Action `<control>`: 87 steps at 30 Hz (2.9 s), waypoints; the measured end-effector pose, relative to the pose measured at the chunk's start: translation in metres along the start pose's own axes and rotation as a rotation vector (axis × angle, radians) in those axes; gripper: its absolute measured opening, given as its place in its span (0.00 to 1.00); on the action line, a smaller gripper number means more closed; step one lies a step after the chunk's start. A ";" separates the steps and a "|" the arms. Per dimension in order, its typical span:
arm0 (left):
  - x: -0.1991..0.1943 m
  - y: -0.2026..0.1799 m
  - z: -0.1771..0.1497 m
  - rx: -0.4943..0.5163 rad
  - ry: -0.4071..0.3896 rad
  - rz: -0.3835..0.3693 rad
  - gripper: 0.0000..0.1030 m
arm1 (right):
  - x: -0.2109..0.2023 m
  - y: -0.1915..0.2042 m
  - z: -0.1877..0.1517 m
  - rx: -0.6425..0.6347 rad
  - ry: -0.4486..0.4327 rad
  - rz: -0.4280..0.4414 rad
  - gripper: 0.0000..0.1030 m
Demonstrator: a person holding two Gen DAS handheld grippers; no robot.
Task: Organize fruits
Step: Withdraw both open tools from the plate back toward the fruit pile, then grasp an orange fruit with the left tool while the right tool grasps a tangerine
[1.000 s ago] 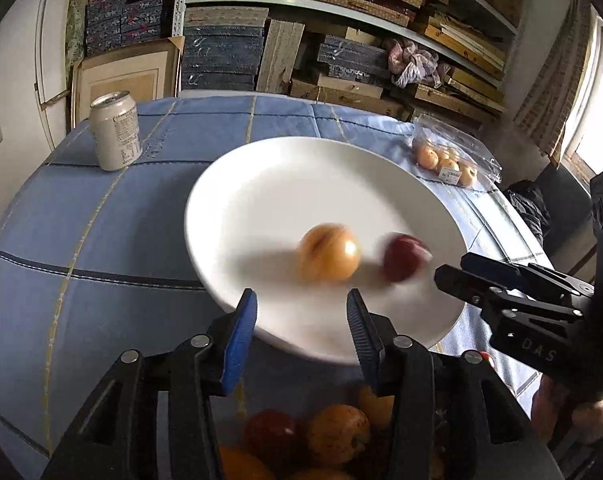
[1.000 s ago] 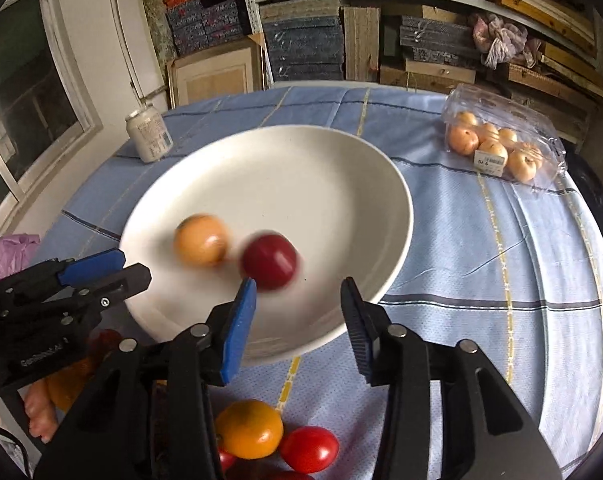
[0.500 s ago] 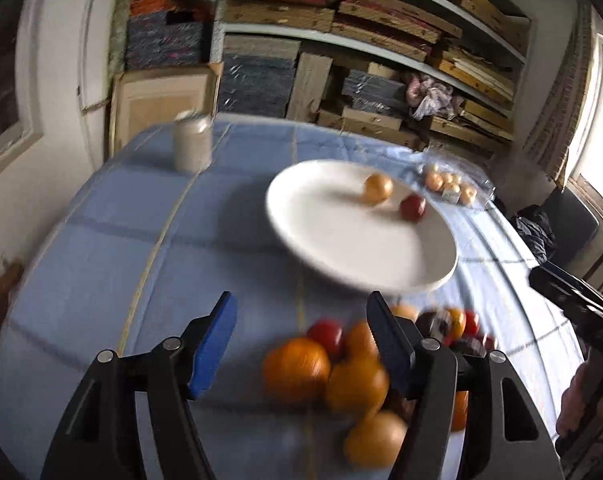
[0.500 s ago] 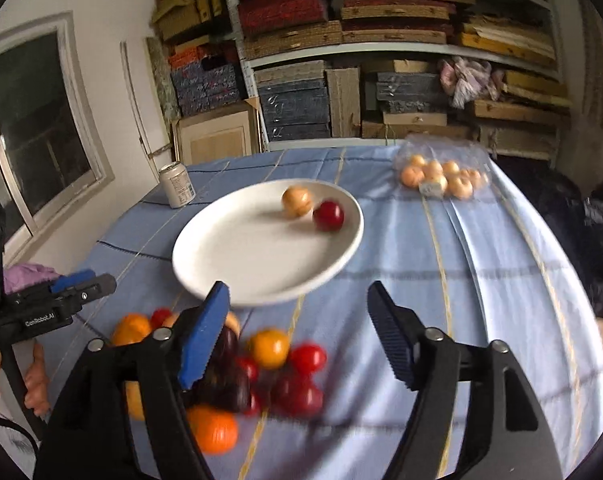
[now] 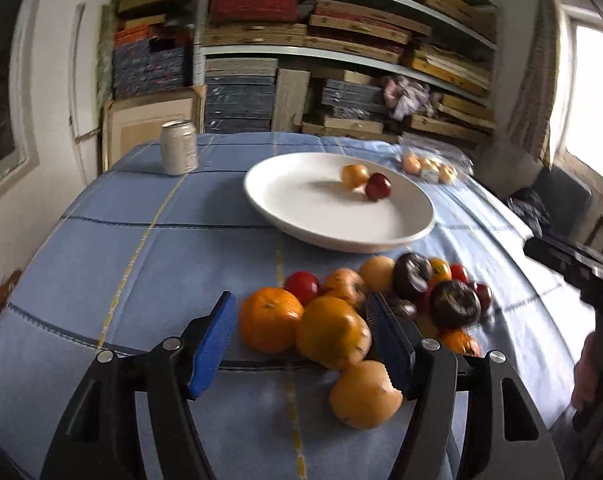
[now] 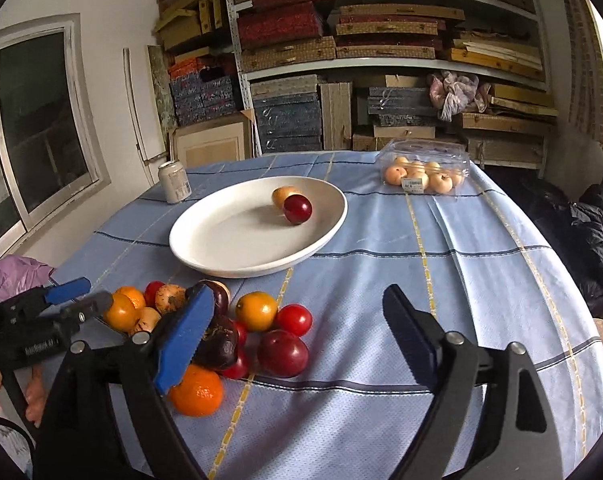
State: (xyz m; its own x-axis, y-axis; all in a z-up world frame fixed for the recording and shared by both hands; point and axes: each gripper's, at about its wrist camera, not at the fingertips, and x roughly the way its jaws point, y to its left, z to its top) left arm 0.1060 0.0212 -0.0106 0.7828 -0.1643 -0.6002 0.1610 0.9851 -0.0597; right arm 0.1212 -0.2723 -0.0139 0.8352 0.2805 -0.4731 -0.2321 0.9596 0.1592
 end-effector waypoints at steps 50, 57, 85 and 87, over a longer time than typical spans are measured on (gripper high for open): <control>-0.117 0.098 -0.091 -0.078 0.207 0.036 0.56 | 0.011 0.004 -0.004 0.009 0.069 0.035 0.85; -0.098 0.069 -0.098 -0.041 0.222 -0.017 0.56 | 0.011 0.003 -0.006 0.006 0.068 0.023 0.85; -0.032 0.045 -0.053 -0.129 0.146 -0.093 0.38 | 0.018 0.074 -0.056 -0.263 0.235 0.154 0.49; -0.031 0.046 -0.052 -0.136 0.146 -0.112 0.38 | 0.028 0.076 -0.057 -0.252 0.266 0.150 0.46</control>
State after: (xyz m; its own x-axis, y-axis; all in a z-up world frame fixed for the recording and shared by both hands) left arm 0.0582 0.0742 -0.0366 0.6676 -0.2741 -0.6923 0.1519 0.9603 -0.2338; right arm 0.0983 -0.1902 -0.0644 0.6323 0.3825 -0.6737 -0.4846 0.8738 0.0414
